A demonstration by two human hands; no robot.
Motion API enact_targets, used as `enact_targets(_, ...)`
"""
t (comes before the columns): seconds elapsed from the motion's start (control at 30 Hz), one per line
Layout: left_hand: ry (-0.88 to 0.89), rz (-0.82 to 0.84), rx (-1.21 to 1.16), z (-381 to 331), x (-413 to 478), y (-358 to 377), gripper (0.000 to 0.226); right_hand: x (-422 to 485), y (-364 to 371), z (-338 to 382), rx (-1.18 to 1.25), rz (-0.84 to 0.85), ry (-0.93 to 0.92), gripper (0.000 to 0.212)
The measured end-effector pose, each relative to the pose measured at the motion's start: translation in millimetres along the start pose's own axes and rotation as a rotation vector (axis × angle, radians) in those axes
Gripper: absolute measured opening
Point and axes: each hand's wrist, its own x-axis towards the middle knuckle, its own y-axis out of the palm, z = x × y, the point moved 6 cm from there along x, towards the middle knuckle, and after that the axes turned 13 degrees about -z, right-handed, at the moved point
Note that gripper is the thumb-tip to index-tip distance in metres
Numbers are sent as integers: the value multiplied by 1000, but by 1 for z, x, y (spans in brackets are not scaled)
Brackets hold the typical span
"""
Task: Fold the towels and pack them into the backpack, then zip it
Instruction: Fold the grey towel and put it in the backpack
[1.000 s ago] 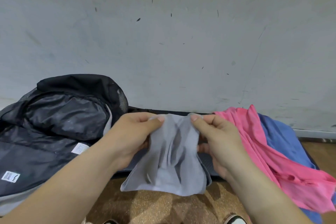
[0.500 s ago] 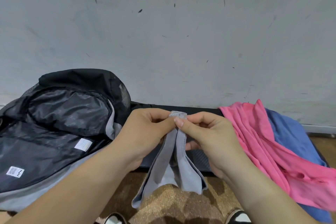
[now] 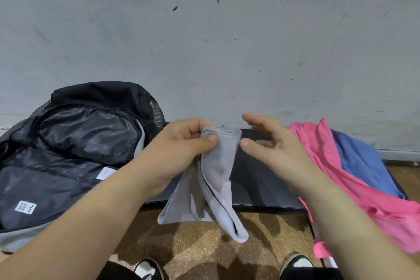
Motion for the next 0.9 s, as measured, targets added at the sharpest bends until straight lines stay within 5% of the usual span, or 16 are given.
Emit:
enact_targets(0.1,-43,128,-198,-4,-3,-1,9,0,7,-18,278,296,199,75)
enact_targets(0.2,-36,126,-253,-6,-3,-4,17,-7,11,-15,430,469,202,50)
enact_targets(0.33,93,-146,10,-3,8,-24,12,-4,4,-17,437,238,188,32)
enact_targets(0.5,279,-177,382,0,12,-27,9,-8,-4,6,-14,61,-136,20)
enact_targets(0.67,149,-138,213,0,11,-19,14,-3,-12,0,116,-62,33,30)
enact_targets(0.9,87,-197,354,44,66,-8,13,31,-4,-49,43,-168,152,31)
